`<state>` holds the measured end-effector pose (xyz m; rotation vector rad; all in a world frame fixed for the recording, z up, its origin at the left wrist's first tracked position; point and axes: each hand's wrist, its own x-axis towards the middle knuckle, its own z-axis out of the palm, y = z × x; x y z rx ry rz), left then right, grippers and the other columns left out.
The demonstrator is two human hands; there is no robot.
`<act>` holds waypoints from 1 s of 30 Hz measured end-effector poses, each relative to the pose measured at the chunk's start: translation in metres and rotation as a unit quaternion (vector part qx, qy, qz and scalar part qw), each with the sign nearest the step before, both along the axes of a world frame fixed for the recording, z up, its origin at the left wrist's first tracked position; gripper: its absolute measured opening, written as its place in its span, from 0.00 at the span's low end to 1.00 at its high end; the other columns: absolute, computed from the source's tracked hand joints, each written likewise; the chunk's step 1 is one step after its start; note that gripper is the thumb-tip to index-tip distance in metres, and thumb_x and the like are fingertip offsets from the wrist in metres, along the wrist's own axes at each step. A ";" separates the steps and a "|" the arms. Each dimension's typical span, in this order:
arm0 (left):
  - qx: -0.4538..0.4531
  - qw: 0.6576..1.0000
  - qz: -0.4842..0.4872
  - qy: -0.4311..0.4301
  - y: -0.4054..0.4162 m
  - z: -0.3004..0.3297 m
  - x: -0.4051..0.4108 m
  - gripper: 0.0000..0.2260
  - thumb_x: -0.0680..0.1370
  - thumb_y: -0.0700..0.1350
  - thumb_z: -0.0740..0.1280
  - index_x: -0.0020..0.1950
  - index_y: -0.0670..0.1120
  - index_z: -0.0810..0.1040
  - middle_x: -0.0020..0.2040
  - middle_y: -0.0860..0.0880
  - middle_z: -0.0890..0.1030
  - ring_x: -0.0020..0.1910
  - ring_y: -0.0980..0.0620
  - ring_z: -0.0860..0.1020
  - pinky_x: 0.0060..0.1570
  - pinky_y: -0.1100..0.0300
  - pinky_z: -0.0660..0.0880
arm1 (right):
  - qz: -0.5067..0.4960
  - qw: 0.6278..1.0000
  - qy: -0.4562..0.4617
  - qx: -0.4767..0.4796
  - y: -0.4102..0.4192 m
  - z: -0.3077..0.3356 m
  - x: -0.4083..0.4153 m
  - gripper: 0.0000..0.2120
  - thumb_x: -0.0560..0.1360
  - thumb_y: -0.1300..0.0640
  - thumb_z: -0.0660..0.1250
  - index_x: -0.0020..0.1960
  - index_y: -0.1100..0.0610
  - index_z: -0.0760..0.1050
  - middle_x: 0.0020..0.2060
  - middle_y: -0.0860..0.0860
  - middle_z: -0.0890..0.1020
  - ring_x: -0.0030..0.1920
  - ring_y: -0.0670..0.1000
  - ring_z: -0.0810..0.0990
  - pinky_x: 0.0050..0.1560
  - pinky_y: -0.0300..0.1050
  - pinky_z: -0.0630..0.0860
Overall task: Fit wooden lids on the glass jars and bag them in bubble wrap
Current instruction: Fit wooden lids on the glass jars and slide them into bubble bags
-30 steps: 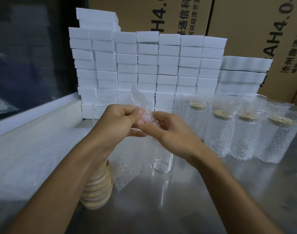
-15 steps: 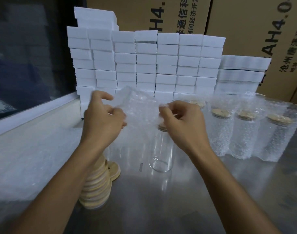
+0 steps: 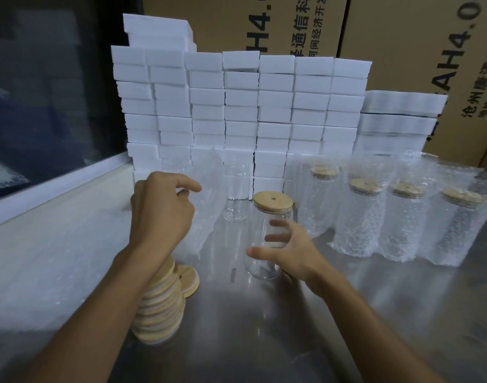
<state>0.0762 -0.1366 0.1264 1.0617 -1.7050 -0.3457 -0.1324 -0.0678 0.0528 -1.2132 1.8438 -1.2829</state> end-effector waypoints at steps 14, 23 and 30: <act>0.027 0.985 -0.099 -0.137 0.004 -0.014 -0.016 0.12 0.73 0.40 0.71 0.55 0.43 0.78 0.46 0.48 0.78 0.48 0.47 0.78 0.47 0.58 0.74 | 0.222 0.845 -0.474 -0.106 0.029 0.092 0.062 0.37 0.67 0.44 0.80 0.64 0.67 0.74 0.59 0.67 0.81 0.61 0.64 0.82 0.63 0.58 0.79; 0.062 0.983 -0.153 -0.086 0.009 -0.009 -0.021 0.32 0.67 0.34 0.71 0.69 0.54 0.73 0.58 0.54 0.79 0.48 0.50 0.78 0.37 0.77 0.67 | 0.200 0.816 -0.518 -0.160 0.026 0.086 0.057 0.28 0.66 0.44 0.79 0.57 0.62 0.78 0.57 0.66 0.82 0.58 0.64 0.82 0.69 0.57 0.74; 0.038 0.983 -0.175 -0.044 0.016 0.001 -0.017 0.33 0.66 0.34 0.76 0.69 0.51 0.74 0.59 0.59 0.73 0.52 0.48 0.78 0.53 0.60 0.73 | 0.129 0.887 -0.409 -0.174 0.015 0.079 0.055 0.40 0.64 0.42 0.79 0.72 0.51 0.70 0.70 0.58 0.74 0.72 0.58 0.72 0.73 0.55 0.69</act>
